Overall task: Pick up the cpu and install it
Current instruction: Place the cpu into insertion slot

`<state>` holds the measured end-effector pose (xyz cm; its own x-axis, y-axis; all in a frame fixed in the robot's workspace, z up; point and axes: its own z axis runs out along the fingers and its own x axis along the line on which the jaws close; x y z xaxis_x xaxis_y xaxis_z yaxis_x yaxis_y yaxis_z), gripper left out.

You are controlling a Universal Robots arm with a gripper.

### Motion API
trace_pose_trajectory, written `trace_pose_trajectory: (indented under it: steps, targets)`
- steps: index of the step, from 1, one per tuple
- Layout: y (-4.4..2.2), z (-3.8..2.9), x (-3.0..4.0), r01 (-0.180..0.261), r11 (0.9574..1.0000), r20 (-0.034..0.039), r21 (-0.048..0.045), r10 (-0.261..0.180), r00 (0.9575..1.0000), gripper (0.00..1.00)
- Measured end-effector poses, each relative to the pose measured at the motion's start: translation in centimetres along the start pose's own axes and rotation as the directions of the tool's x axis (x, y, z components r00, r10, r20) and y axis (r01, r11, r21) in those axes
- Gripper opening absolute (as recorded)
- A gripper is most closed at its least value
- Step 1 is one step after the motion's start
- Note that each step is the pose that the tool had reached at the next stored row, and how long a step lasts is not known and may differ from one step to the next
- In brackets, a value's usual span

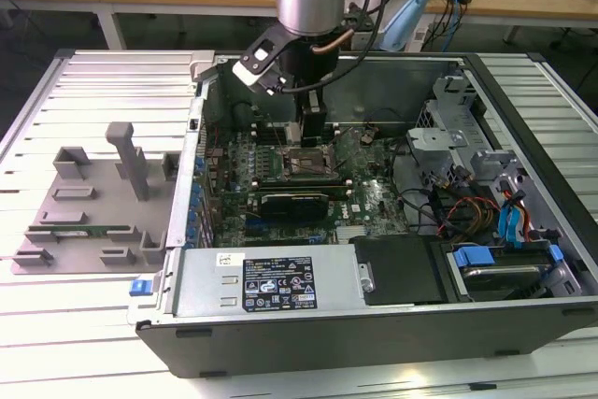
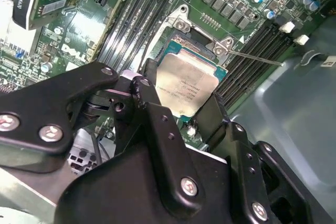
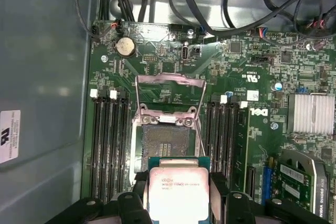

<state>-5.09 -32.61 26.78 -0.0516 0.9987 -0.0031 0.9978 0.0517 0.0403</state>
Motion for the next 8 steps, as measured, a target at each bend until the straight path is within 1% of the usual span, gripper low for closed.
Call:
trace_pose_trajectory:
  steps: [1,4,6,8]
  targets:
    - [-0.01,0.41,0.0,0.0,1.0,0.0001,-0.0033,0.0,1.0,0.55]
    - [0.02,1.18,0.0,0.0,1.0,0.0001,-0.0035,0.0,1.0,0.55]
    - [0.46,1.86,-0.02,0.0,1.0,0.0001,-0.0035,0.0,1.0,0.55]
    - [0.93,2.35,-0.04,0.0,1.0,0.0,-0.0036,0.0,1.0,0.55]
